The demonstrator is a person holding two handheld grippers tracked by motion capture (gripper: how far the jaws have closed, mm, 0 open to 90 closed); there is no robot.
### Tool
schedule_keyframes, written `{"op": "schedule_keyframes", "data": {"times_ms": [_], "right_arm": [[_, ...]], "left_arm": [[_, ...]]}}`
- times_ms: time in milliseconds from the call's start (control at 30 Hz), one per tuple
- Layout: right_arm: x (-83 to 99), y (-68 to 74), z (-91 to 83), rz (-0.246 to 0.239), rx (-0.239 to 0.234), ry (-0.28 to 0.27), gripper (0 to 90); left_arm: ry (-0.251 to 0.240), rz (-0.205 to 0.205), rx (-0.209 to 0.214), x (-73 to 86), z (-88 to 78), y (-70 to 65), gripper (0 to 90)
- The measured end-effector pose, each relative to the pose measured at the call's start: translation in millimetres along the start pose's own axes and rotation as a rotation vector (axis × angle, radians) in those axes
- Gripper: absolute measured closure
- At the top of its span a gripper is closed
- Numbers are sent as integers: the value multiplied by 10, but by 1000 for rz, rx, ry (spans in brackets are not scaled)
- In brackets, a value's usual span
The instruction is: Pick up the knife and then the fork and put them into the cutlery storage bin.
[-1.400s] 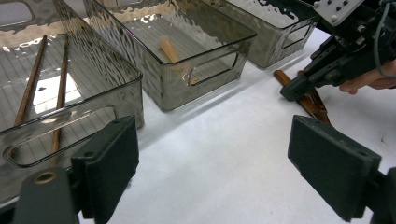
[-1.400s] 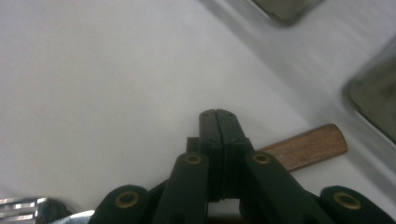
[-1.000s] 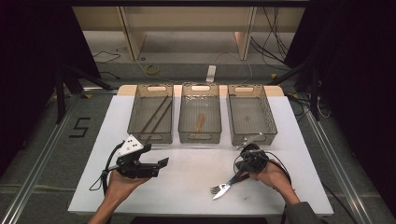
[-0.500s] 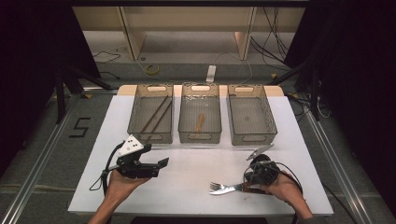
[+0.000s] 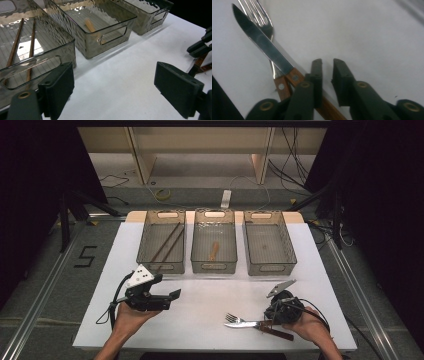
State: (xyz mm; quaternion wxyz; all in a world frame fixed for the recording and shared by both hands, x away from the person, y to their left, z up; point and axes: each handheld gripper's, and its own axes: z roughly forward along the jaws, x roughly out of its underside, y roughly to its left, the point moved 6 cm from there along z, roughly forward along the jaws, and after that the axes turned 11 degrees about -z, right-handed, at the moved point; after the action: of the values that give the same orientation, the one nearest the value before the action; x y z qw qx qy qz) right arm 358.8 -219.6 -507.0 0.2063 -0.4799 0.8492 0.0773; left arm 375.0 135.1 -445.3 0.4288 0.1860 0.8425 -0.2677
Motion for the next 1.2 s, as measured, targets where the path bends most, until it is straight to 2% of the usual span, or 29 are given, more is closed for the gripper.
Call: {"op": "schedule_keyframes", "data": {"times_ms": [67, 200, 367, 600, 800, 933, 1067, 1200], "right_arm": [[-41, 4, -59, -28, -3, -26, 615], [-49, 10, -134, -82, 1, -32, 497], [32, -22, -175, -133, 13, 5, 428], [100, 15, -143, -185, -20, 43, 426], [129, 47, -90, -204, -31, 92, 441], [152, 60, -63, -238, -32, 129, 476], [151, 69, -44, -254, -42, 144, 501], [136, 101, 8, -298, -48, 170, 541]], "left_arm": [[1, 1, -1, 0, 1, -1, 157], [3, 3, -2, 2, 1, 1, 157], [5, 6, -2, 3, 2, 2, 157], [8, 8, -4, 5, 4, 4, 157], [8, 8, -4, 6, 5, 3, 157], [9, 7, -5, 7, 8, 1, 156], [10, 7, -3, 9, 11, 0, 157], [11, 8, -4, 9, 13, 0, 157]]}}
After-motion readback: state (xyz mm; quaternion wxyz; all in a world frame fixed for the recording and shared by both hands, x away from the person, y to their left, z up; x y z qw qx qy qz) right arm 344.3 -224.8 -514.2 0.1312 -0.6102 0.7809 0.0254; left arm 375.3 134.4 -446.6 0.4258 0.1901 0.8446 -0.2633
